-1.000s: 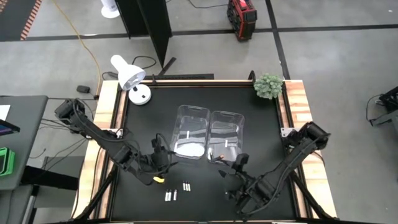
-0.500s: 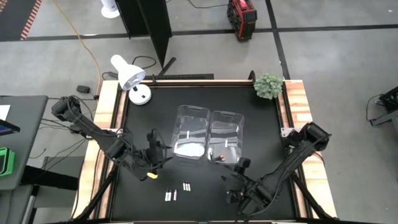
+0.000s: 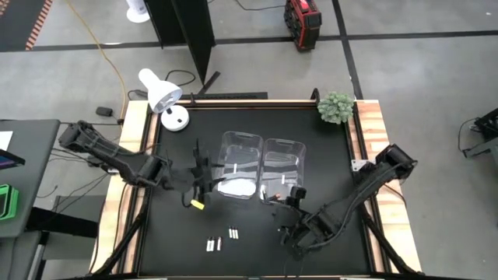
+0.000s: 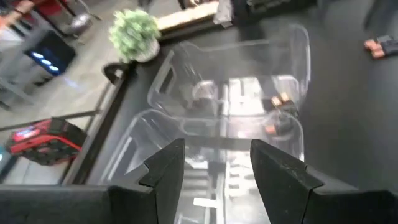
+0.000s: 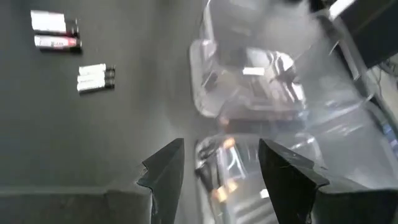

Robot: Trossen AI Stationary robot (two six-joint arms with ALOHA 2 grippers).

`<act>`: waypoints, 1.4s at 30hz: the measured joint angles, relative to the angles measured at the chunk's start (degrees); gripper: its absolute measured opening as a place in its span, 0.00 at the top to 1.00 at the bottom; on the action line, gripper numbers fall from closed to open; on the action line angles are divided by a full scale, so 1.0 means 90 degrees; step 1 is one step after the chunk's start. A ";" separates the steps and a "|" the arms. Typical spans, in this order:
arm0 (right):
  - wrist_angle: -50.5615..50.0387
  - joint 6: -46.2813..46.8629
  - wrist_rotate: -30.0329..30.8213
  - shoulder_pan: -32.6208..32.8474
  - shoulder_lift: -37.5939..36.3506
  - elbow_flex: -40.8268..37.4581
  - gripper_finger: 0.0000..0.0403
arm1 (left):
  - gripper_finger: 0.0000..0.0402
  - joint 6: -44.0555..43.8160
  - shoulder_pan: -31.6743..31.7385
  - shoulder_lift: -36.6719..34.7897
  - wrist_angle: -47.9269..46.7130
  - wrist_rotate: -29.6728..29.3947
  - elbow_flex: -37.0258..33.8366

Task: Sort batteries
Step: Put the white battery into the left transparent bin

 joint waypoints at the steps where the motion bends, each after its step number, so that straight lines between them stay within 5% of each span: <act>1: 0.0029 -0.0144 0.0046 -0.0027 -0.0083 0.0000 0.45 | 0.55 0.0045 0.0085 0.0008 -0.0046 0.0094 -0.0003; 11: 0.0353 -0.1417 0.0086 -0.0434 -0.0515 0.0000 0.45 | 0.55 0.0643 0.0835 0.0028 0.0818 0.0796 -0.0376; 23: 0.0795 -0.2340 0.0045 -0.0834 -0.0503 0.0000 0.45 | 0.55 0.0216 0.0822 0.0019 0.0600 0.1070 -0.0418; 33: 0.2578 -0.3332 -0.0960 -0.0987 -0.0498 -0.0288 0.45 | 0.55 0.0030 0.0383 0.0017 0.0518 0.1068 -0.0420; 42: 0.3204 -0.2182 -0.1642 -0.0997 -0.0486 -0.1219 0.45 | 0.55 -0.0079 -0.0020 0.0017 0.0613 0.1070 -0.0420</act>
